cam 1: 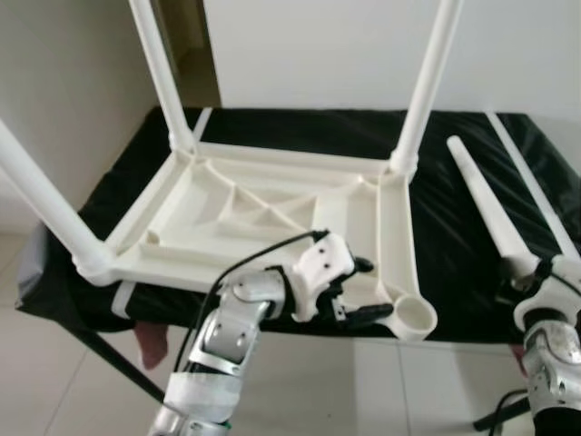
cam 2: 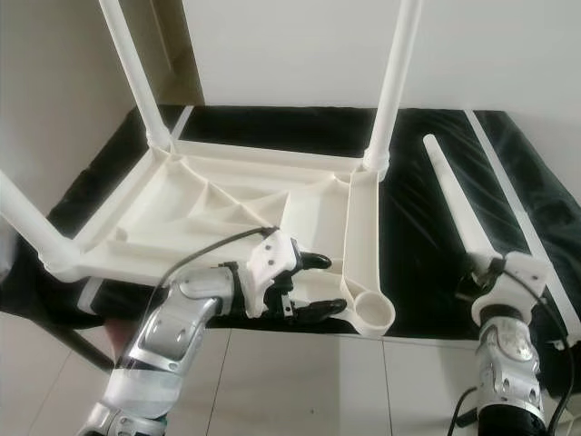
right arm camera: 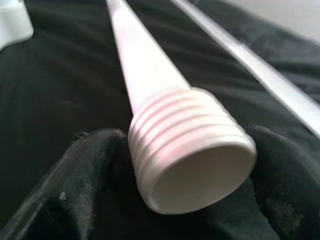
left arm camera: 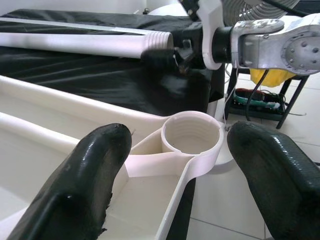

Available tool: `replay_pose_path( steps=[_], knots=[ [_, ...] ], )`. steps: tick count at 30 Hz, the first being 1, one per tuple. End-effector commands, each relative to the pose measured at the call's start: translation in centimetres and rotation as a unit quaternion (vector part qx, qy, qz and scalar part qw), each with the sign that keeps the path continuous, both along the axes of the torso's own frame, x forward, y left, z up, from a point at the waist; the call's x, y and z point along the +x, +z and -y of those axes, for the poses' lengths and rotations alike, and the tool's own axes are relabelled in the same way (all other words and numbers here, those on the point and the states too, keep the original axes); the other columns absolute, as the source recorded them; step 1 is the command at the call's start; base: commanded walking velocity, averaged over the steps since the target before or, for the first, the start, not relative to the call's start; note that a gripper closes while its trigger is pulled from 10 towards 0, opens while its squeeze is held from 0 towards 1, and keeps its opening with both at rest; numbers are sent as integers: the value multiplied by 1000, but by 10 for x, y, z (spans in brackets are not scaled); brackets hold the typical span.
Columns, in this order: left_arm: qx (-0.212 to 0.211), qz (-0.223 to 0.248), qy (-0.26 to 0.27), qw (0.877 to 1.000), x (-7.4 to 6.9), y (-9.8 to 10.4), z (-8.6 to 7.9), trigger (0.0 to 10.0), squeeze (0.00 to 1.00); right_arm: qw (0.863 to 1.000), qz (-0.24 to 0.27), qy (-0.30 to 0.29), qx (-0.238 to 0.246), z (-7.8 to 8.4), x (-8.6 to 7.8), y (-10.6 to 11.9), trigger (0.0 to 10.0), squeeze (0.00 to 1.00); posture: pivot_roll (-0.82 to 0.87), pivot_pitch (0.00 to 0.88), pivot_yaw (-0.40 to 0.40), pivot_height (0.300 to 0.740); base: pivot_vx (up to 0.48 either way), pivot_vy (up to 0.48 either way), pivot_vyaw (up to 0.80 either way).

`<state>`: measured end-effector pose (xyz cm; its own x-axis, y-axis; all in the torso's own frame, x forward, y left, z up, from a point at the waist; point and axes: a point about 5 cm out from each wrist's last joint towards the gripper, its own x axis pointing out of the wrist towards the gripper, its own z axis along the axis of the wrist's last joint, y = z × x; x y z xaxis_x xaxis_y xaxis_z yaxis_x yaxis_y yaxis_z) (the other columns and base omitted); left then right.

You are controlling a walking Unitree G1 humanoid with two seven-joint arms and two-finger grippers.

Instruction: Building children table

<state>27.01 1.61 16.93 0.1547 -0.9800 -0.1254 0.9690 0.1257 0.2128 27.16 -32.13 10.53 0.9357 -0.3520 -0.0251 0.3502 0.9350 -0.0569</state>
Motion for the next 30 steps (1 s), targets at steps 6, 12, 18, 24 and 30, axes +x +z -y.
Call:
replay_pose_path(
  steps=[6,12,18,24,30],
  knots=[
    [-11,11,89,996,7,1,-1,10000,0,999,-22,36,9,-1,4,-6,10000,0,-33,36,48,740,0,0,0],
    [-11,9,86,996,5,1,2,10000,0,997,-16,72,31,-7,10,-5,4314,0,-36,34,47,740,0,0,0],
    [-12,10,91,996,6,1,2,10000,0,996,-5,66,56,-23,2,-13,0,0,-33,42,40,740,0,0,0],
    [-13,6,98,995,6,1,0,10000,0,995,11,69,68,-66,-20,-18,0,0,-35,53,36,740,0,0,0],
    [-13,6,97,995,5,1,-1,10000,0,995,14,50,88,-80,-31,-20,4667,0,-39,57,36,740,0,0,0]
  ],
)
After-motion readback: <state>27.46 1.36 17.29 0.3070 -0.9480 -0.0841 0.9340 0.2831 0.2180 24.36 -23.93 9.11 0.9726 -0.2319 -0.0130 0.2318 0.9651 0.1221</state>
